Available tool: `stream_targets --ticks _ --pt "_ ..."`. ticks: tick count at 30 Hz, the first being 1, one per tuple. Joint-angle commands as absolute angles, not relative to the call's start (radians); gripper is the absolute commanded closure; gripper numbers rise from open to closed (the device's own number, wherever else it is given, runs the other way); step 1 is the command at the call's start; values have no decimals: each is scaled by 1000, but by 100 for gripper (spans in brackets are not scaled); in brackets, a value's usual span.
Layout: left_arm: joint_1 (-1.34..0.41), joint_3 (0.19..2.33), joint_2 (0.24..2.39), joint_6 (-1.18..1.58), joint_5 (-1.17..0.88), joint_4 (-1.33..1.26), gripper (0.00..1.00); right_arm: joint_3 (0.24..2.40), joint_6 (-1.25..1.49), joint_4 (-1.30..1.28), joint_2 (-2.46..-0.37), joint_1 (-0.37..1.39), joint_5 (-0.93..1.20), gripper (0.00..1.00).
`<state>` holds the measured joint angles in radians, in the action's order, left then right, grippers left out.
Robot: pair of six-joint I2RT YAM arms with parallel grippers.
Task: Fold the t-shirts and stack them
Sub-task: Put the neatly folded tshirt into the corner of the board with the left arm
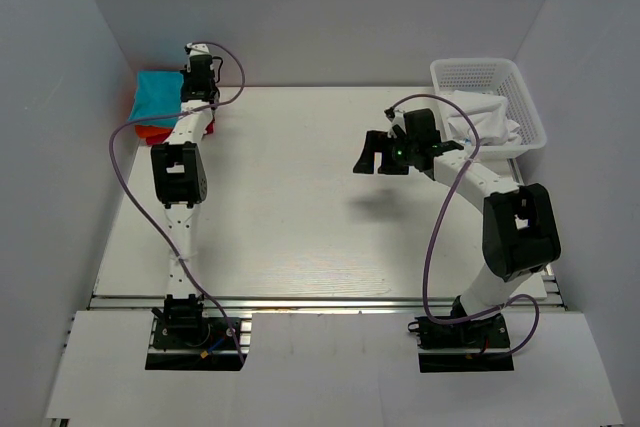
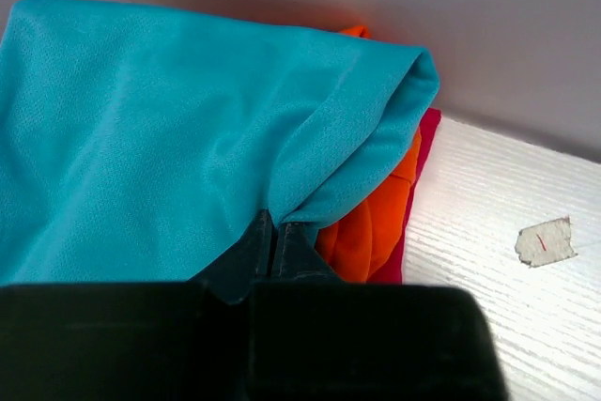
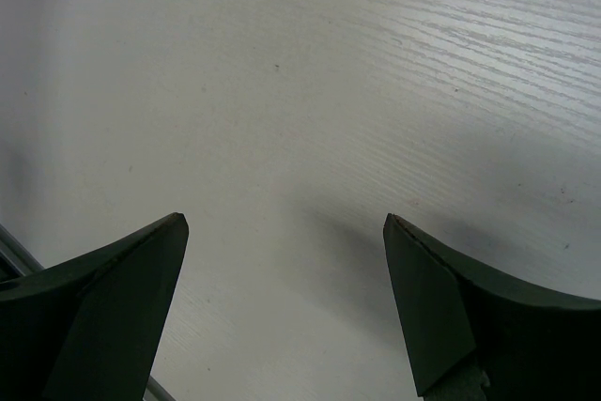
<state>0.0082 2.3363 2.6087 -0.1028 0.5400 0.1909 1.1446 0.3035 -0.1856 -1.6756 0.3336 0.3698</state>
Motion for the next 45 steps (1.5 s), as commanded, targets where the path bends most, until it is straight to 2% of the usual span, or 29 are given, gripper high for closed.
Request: stream_targets --ticks 1,2,4,6,7,9,10,17,24,25,26,27,29,30,31,33,34,37,43,45 --pt "31 2361 2565 -55 497 167 92 1187 284 -210 -1687 328 367 10" --pt "31 2361 2565 -55 480 179 82 1192 284 -213 -1690 330 371 10" --pt "31 2330 2565 -55 450 179 48 1195 282 -216 -1692 328 370 10" --pt "31 2315 2551 -64 417 179 30 1200 282 -219 -1693 330 374 10" --pt "31 2292 2527 -64 394 179 18 1201 284 -218 -1692 327 377 10" --pt "31 2283 2501 -74 385 179 9 1204 284 -216 -1693 328 379 10" --pt "31 2283 2473 -74 376 179 0 1207 287 -215 -1695 328 383 10" --pt "60 2244 2349 -43 365 213 0 1210 293 -195 -1692 328 428 10" --pt "159 2157 2266 31 180 192 0 1209 290 -186 -1695 331 433 10" --pt "172 2175 2278 50 160 207 3 1209 290 -186 -1694 330 431 10" --pt "185 2218 2314 61 125 222 11 1206 294 -181 -1690 330 428 10" --pt "198 2238 2336 81 115 251 26 1204 298 -181 -1690 330 429 10" --pt "233 2264 2382 100 57 252 49 1212 293 -178 -1693 330 431 10" --pt "242 2264 2393 100 40 252 56 1216 291 -182 -1694 330 431 10" --pt "242 2254 2404 116 28 236 71 1224 290 -193 -1701 330 428 10" --pt "267 2244 2428 127 -31 206 82 1238 290 -201 -1713 328 423 10" --pt "281 2244 2463 141 -44 206 91 1244 290 -204 -1715 330 423 10" --pt "307 2305 2522 153 -116 235 94 1264 293 -212 -1735 330 422 10" --pt "351 2356 2609 283 -60 274 96 1284 308 -216 -1756 333 431 10" --pt "379 2356 2609 308 -100 275 96 1290 307 -216 -1763 331 436 10"
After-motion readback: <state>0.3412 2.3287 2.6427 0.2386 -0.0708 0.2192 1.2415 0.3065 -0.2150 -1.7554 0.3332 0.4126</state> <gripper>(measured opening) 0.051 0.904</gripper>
